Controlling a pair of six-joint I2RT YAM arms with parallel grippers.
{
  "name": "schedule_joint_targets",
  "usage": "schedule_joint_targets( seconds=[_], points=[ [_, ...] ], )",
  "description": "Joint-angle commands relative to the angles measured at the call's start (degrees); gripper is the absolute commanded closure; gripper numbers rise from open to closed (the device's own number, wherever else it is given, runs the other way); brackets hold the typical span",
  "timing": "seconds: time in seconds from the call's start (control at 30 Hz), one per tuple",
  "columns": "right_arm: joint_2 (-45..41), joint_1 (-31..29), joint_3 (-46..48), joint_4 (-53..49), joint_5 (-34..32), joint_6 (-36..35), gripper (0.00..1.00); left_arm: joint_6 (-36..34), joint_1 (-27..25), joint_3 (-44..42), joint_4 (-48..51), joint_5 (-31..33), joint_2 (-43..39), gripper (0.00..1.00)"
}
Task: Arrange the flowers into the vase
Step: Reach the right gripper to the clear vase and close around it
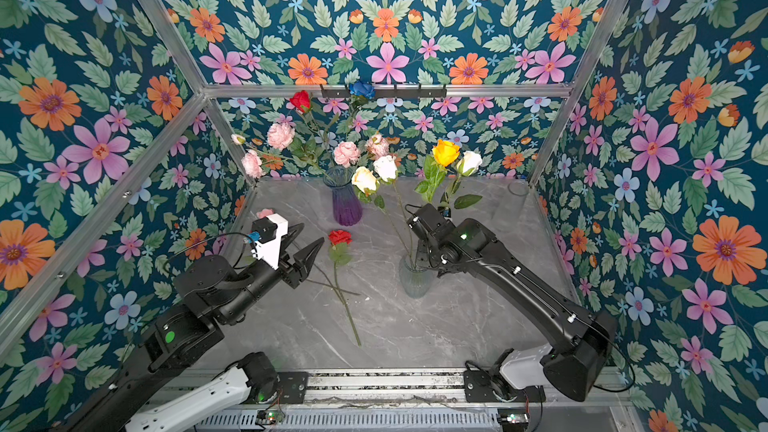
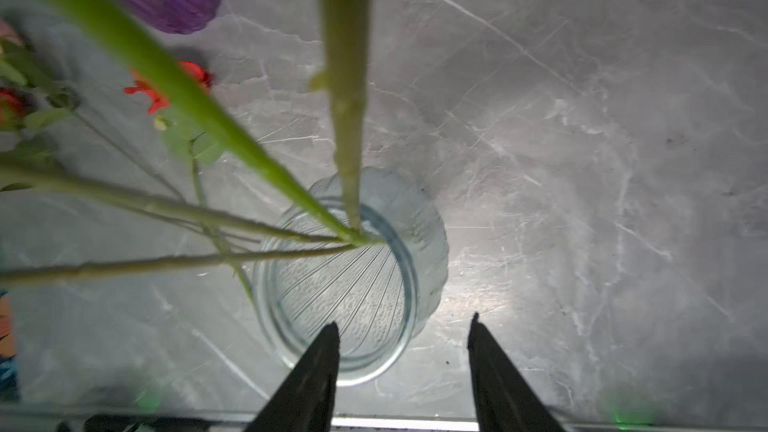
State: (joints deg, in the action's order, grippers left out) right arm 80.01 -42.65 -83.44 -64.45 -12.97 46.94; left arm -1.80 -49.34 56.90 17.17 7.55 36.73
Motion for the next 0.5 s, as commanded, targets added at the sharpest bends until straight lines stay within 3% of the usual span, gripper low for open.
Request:
schedule_joint_targets(
  seconds=[0.0, 0.47],
  points=[
    [1.9, -0.3, -0.6, -3.4, -6.0, 2.2, 0.49, -1.8, 0.0, -1.0, 1.4, 1.0, -1.9, 0.4],
    [6.3, -0.3, 1.1, -1.5, -4.7, 5.9, 0.56, -2.9, 0.0, -4.0, 0.5, -0.3, -2.9, 0.41]
  ],
)
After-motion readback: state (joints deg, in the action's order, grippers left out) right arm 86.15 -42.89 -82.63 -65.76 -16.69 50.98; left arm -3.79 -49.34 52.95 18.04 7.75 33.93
